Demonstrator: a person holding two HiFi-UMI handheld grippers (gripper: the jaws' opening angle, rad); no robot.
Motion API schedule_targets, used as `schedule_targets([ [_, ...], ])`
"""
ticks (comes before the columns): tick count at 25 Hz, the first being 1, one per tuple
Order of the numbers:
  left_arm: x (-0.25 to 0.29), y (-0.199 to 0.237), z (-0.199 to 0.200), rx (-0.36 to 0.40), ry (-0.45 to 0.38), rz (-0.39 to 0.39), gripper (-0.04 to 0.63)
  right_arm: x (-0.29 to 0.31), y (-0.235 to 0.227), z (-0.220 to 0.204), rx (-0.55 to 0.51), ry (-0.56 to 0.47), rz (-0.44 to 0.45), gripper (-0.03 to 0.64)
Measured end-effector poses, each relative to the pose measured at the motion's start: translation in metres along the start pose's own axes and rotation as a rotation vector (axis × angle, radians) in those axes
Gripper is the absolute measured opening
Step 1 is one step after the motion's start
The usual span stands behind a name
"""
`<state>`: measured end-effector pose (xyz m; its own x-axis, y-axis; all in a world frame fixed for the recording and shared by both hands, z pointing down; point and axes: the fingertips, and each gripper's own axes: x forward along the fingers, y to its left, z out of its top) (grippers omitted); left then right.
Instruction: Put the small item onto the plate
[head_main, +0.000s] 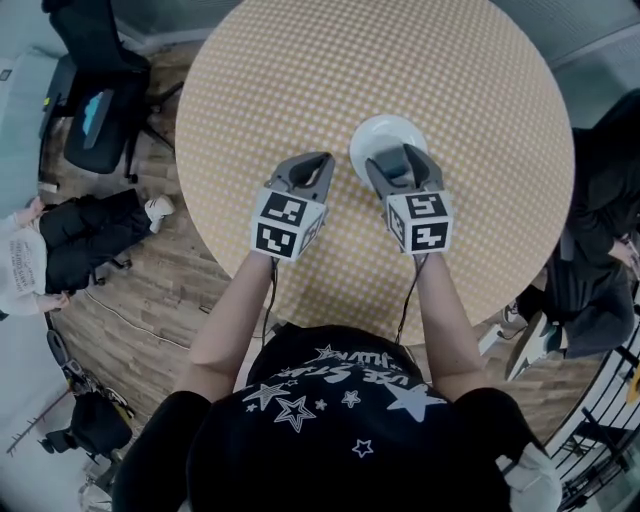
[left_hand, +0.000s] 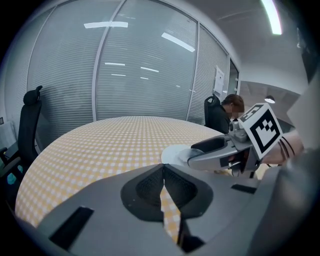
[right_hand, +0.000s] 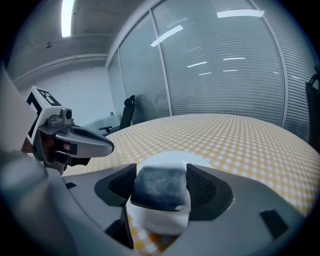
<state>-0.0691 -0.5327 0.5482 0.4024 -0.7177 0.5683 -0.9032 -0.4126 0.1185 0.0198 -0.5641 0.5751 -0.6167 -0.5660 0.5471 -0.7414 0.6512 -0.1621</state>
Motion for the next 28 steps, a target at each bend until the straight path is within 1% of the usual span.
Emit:
schedule_targets([
  [4, 0.003, 0.0, -0.006, -0.005, 0.014, -0.002, 0.009, 0.004, 0.002, -0.007, -0.046, 0.044, -0.015, 0.313],
  [15, 0.006, -0.005, -0.01, -0.001, 0.033, -0.013, 0.009, 0.01, 0.003, -0.017, -0.119, 0.125, -0.039, 0.313],
  [20, 0.002, -0.005, -0.009, -0.005, 0.028, -0.006, 0.009, 0.01, 0.002, -0.014, -0.111, 0.111, -0.058, 0.314],
  [24, -0.005, -0.005, -0.008, -0.005, 0.021, 0.001, 0.009, 0.004, 0.004, -0.01, -0.168, 0.121, -0.06, 0.314],
  [28, -0.015, -0.009, -0.007, -0.008, 0.008, 0.006, 0.009, -0.009, 0.008, -0.003, -0.152, 0.102, -0.064, 0.313],
])
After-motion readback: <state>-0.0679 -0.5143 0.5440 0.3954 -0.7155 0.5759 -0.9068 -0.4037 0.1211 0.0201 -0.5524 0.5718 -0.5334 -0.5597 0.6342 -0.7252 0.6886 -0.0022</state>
